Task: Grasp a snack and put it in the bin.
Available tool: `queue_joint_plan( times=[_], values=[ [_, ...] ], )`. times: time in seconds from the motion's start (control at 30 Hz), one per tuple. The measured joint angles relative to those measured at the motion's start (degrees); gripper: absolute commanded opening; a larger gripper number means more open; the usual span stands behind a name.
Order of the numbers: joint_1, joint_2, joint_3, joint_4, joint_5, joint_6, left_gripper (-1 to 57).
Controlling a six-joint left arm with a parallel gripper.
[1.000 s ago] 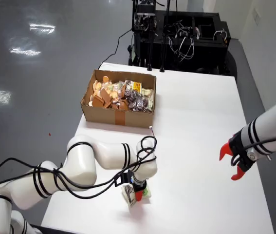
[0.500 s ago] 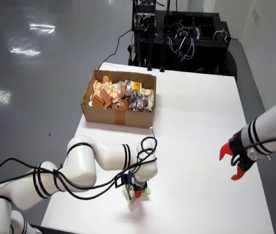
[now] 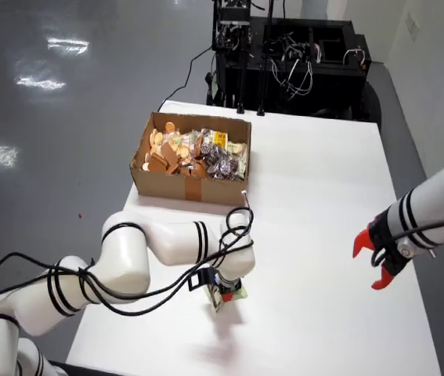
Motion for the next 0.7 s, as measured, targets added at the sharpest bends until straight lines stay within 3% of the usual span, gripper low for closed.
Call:
queue_joint_plan(
  times=[0.7],
  values=[
    [3.9,-11.8,2.3,8.9,0.4,0.0,-0.3]
  ],
)
